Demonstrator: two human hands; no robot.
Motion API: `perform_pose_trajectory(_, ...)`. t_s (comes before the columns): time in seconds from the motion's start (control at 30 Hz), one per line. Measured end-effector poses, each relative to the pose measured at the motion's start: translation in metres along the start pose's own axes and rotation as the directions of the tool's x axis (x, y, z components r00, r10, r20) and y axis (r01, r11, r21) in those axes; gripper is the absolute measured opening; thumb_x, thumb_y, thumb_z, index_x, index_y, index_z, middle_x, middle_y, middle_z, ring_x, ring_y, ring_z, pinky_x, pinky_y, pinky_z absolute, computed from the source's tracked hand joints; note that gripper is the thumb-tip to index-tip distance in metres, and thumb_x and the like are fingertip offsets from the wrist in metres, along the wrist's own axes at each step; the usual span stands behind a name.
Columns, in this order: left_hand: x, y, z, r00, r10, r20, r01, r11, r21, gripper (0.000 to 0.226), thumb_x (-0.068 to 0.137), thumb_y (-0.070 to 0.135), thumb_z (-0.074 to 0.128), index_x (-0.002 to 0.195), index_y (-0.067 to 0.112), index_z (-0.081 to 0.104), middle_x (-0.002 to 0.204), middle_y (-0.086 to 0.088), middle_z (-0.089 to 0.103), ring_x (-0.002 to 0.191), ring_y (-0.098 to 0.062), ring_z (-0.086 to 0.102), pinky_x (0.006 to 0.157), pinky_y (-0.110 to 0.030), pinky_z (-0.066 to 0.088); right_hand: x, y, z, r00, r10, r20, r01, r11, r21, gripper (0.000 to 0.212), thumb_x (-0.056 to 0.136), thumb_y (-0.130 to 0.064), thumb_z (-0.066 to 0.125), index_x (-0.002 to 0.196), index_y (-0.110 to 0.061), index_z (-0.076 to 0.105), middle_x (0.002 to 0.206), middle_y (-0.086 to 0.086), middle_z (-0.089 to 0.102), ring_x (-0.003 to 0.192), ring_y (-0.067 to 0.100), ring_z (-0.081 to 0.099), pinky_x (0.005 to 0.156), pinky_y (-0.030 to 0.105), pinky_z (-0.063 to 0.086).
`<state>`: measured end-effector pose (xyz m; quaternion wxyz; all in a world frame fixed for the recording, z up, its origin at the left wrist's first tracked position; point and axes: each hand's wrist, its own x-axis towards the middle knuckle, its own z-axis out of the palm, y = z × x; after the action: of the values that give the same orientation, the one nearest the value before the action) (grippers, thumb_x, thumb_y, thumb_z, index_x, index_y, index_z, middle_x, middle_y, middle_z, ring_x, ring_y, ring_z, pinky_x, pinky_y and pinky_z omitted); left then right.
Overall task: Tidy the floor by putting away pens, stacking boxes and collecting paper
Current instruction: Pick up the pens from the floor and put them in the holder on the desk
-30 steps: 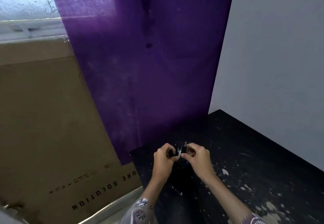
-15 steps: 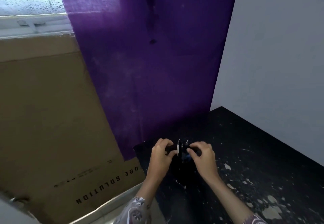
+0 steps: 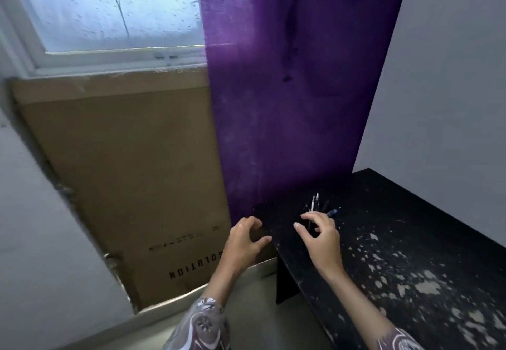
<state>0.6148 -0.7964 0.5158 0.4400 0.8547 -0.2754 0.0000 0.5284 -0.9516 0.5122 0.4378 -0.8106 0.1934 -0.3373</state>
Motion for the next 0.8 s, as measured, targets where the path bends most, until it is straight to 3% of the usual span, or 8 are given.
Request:
perform_pose_trajectory(0.17,-0.094,-0.023,-0.077,0.999,-0.034,-0.001,0.034,0.998,0.054,0.034,0.076,0.029,0.073,0.101,0.011,0.061,0.102,-0.002,0.061,0.095,-0.012,0.055,0.082,-0.021,0.043,-0.087,-0.059,0.019,0.998,-0.018,0.061,0.014,0.999,0.052,0.025,0.079,-0.021,0.071,0.101,-0.014,0.066,0.101,-0.007,0.058,0.1,0.011,0.05,0.085,0.017,0.04)
perform_pose_trajectory(0.43,-0.251,-0.085,-0.183,0.976,-0.214,0.037,0.207,0.97,0.126,0.035,0.076,0.03,0.073,0.104,0.016,0.059,0.101,0.002,0.059,0.095,-0.012,0.055,0.08,-0.02,0.043,-0.22,-0.115,0.068,0.969,-0.012,0.247,-0.007,0.997,0.079,0.026,0.078,-0.022,0.071,0.103,-0.015,0.065,0.101,-0.006,0.058,0.102,0.016,0.054,0.091,0.037,0.047)
perform_pose_trajectory(0.63,-0.356,-0.124,-0.242,0.931,-0.362,-0.042,0.365,0.921,0.14,0.036,0.076,0.025,0.074,0.103,0.007,0.06,0.097,-0.002,0.057,0.093,-0.017,0.055,0.076,-0.019,0.039,-0.304,-0.145,0.118,0.888,-0.083,0.452,0.051,0.995,0.084,0.024,0.078,-0.018,0.072,0.101,-0.013,0.065,0.099,-0.001,0.06,0.094,0.018,0.057,0.08,0.028,0.046)
perform_pose_trajectory(0.8,-0.426,-0.167,-0.269,0.854,-0.513,-0.082,0.519,0.85,0.085,0.028,0.075,0.026,0.074,0.095,0.019,0.056,0.096,-0.001,0.057,0.093,-0.016,0.055,0.075,-0.019,0.04,-0.356,-0.154,0.166,0.793,-0.07,0.605,0.023,0.996,0.085,0.024,0.078,-0.017,0.071,0.101,-0.014,0.064,0.099,0.0,0.058,0.094,0.018,0.056,0.079,0.03,0.046)
